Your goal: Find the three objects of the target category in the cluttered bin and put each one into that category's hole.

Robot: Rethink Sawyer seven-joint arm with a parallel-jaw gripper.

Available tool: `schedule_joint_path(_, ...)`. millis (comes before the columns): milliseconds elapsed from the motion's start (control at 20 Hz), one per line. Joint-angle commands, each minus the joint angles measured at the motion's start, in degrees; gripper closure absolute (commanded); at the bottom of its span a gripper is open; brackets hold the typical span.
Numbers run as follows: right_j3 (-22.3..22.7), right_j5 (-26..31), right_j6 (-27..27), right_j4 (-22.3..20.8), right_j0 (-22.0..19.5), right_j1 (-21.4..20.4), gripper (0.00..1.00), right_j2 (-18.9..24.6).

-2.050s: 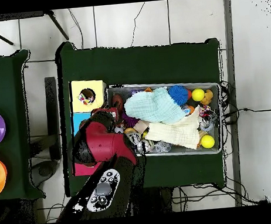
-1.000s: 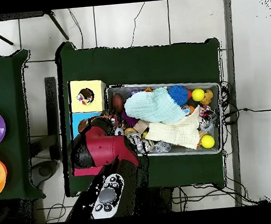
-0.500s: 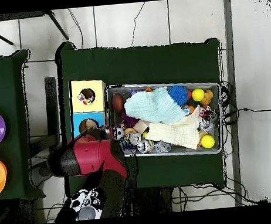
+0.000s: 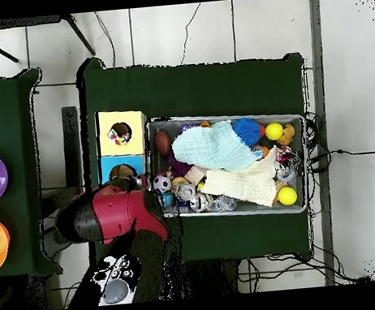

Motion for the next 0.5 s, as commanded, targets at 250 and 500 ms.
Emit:
schedule_joint_path(250, -0.77, -7.73, 11.94, 4.62, -5.0, -0.29, 0.0, 11.61)
schedule_joint_path(500, 1.69, -10.19, 12.48, 5.97, -7.54, -3.59, 0.0, 14.78)
